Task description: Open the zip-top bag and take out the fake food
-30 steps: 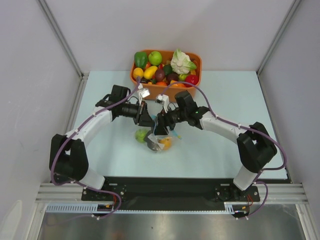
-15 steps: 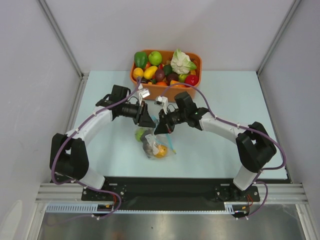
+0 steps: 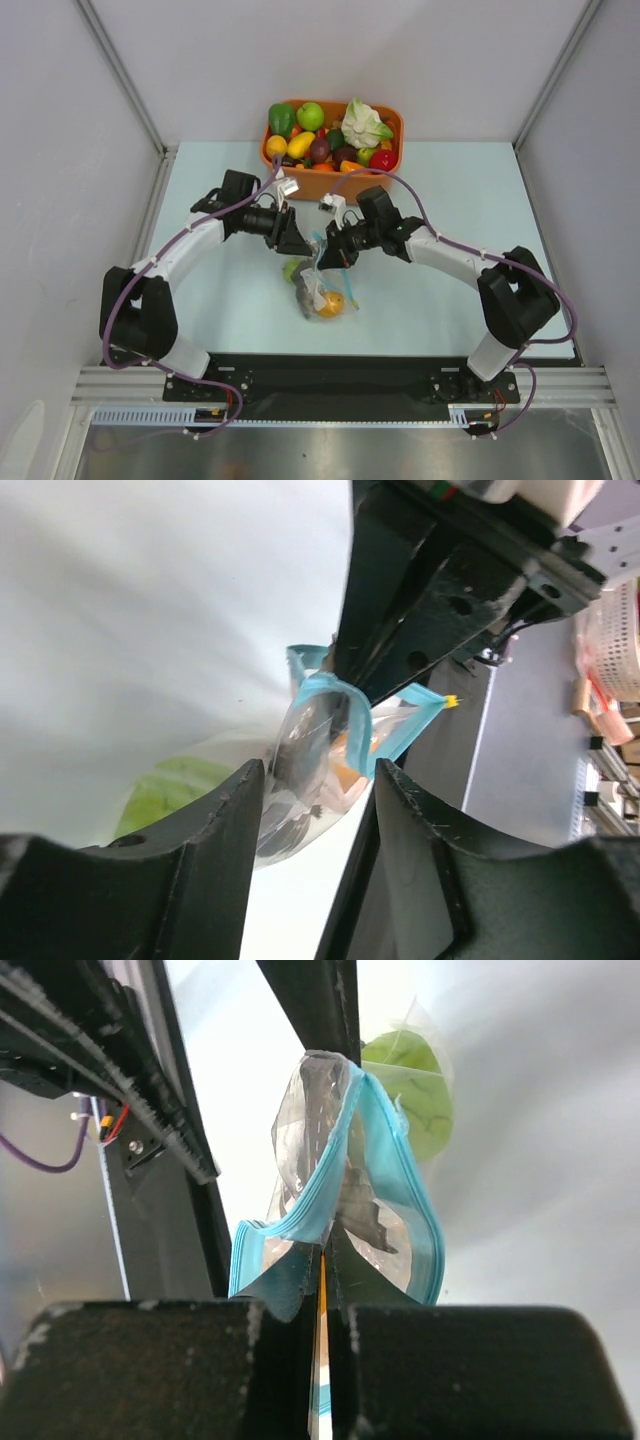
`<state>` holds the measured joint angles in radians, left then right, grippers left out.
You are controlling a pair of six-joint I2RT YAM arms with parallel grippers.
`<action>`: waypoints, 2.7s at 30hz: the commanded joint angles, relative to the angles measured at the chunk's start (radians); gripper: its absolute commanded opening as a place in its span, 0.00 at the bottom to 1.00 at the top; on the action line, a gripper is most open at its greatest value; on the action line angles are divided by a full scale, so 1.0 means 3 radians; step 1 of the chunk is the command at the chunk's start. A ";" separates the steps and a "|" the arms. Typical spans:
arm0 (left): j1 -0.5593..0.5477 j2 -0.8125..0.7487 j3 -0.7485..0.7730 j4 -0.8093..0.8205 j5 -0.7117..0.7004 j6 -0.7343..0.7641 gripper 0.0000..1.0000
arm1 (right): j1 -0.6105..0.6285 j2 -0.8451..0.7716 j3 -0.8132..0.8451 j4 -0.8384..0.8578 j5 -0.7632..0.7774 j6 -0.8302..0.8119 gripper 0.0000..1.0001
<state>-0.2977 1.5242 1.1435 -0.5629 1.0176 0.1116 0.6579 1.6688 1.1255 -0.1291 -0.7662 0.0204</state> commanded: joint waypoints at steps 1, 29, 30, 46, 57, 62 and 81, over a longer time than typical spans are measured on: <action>0.0006 -0.0131 0.0126 0.0158 -0.0134 -0.0080 0.52 | -0.0015 -0.0183 0.0017 -0.0065 0.0216 -0.0058 0.00; -0.0439 0.0099 0.0560 -0.0220 -0.1393 -0.0469 0.58 | 0.0169 -0.0107 0.0543 -0.0280 0.1102 0.0172 0.00; -0.0449 0.0109 0.0560 -0.0210 -0.1377 -0.0459 0.57 | 0.0169 -0.0107 0.0548 -0.0290 0.1102 0.0172 0.00; -0.0460 0.0202 0.0657 -0.0440 -0.1224 -0.0392 0.00 | 0.0185 -0.0122 0.0554 -0.0587 0.1505 0.0280 0.00; -0.0455 0.0084 0.0698 -0.0624 -0.1678 -0.0556 0.01 | 0.0098 -0.0122 0.0390 -0.0495 0.1577 0.0505 0.16; -0.0455 -0.0008 0.0683 -0.0583 -0.1914 -0.0653 0.00 | 0.0052 -0.0214 0.0308 -0.0424 0.1603 0.0546 0.29; -0.0455 0.0120 0.0714 -0.0624 -0.1633 -0.0561 0.00 | 0.0169 0.0108 0.0579 -0.0270 0.1450 0.0438 0.37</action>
<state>-0.4355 1.5753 1.3170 -0.7464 0.4923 -0.0608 0.6998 1.6730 1.2400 -0.2337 -0.3264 0.1783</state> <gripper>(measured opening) 0.008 0.369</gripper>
